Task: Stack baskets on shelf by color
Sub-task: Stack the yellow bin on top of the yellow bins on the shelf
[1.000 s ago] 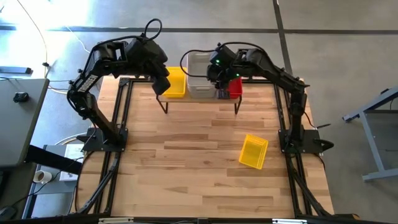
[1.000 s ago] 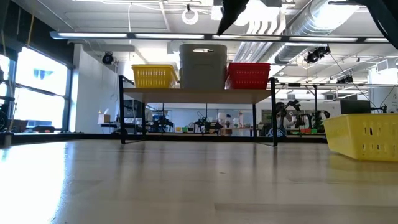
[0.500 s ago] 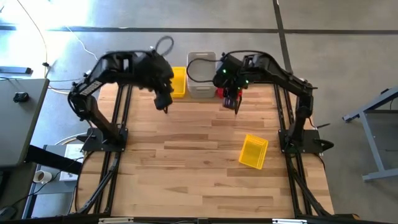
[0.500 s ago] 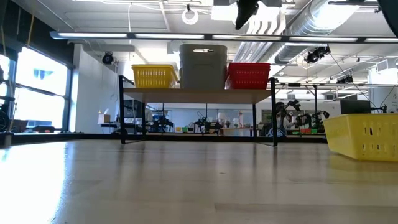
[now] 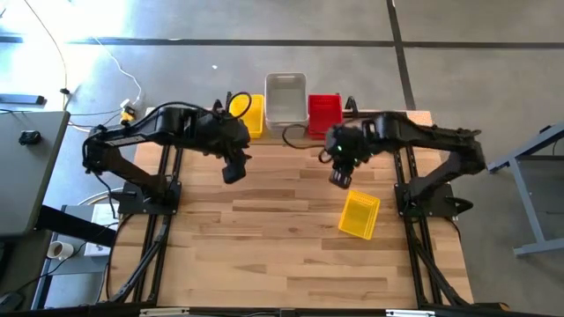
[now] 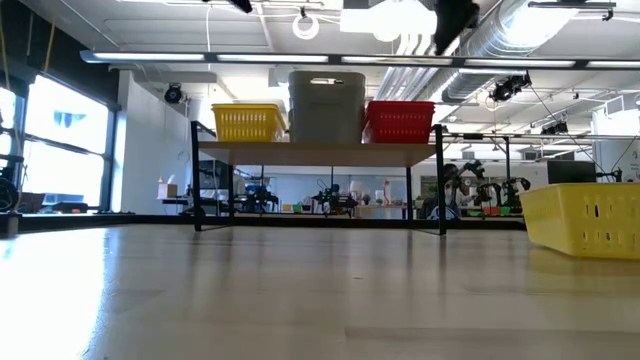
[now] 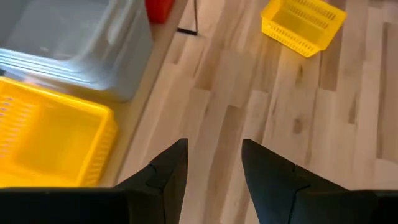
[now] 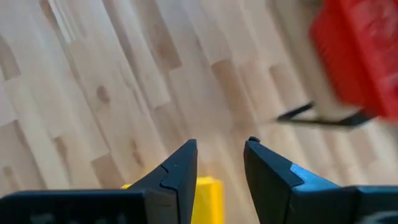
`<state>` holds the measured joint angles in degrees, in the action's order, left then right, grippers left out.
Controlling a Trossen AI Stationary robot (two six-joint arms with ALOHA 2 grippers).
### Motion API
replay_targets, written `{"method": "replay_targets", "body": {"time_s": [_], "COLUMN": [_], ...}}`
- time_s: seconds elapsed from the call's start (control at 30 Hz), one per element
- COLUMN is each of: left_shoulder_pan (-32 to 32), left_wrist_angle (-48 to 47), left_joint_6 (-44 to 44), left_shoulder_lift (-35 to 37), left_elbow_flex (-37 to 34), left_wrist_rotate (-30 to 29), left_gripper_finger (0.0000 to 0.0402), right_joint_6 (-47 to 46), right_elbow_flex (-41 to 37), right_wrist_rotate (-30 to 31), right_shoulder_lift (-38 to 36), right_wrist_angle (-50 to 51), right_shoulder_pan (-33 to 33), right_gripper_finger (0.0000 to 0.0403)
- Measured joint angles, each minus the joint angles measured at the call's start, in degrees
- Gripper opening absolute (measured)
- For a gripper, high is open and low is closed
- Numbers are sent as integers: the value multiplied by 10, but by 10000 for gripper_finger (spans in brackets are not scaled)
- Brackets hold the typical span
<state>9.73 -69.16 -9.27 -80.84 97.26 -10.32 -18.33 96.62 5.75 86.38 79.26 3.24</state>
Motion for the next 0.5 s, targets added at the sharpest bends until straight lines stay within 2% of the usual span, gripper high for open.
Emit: {"method": "replay_targets", "body": {"time_s": [0.2,0.5], "left_shoulder_pan": [-17,-68], "left_wrist_angle": [58,73], "left_joint_6": [-11,-38], "left_shoulder_lift": [24,25], "left_elbow_flex": [-71,-130], "left_wrist_rotate": [10,11], "left_gripper_finger": [142,142], "right_joint_6": [-119,-248], "right_elbow_flex": [-102,-215], "right_wrist_rotate": [-3,-4], "right_shoulder_lift": [-53,-73], "right_wrist_angle": [-30,-73], "right_shoulder_pan": [-74,-189], "right_gripper_finger": [118,118]}}
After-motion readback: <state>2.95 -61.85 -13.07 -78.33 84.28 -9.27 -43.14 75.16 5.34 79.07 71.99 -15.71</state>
